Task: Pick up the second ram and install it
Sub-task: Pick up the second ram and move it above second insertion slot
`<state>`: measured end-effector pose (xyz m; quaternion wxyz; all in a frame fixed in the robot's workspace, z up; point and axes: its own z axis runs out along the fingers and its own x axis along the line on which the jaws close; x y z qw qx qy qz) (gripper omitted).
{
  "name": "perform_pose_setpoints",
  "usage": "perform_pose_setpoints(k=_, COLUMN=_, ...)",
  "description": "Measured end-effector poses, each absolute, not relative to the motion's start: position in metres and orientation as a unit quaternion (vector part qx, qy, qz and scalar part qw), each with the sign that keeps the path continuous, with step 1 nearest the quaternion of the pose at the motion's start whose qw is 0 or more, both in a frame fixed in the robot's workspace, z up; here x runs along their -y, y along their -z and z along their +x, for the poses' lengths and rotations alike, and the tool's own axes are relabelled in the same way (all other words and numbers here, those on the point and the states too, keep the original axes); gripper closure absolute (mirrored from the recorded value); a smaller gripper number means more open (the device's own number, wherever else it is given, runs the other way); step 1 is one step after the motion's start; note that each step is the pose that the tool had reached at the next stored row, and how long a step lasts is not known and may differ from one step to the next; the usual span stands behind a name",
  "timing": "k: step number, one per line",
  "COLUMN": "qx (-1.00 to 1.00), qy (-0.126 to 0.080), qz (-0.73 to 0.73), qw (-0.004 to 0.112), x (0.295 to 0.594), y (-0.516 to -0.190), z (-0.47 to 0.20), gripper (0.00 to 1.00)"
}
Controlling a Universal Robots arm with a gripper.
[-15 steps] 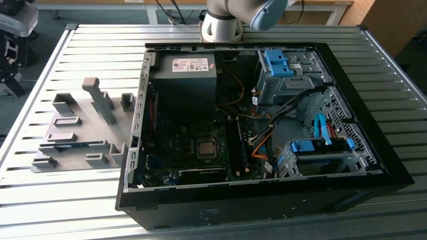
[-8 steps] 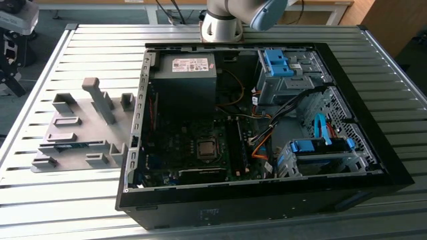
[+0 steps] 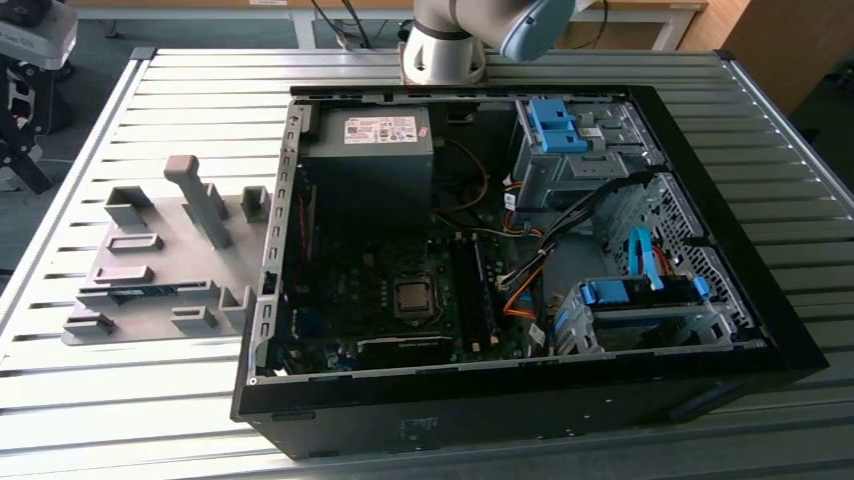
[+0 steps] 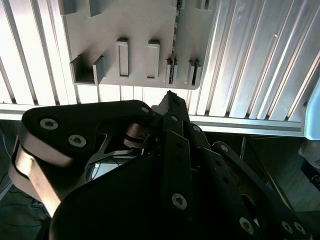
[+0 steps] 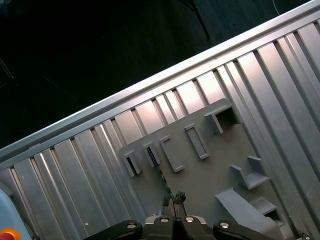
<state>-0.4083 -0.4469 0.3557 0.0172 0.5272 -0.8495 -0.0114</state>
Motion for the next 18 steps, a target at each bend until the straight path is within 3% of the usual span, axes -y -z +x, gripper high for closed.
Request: perform_pose_setpoints(k=18, qx=0.782, qy=0.009, qz=0.623, qw=0.018, x=0.4469, y=-0.3542, z=-0.4084, gripper=0.89)
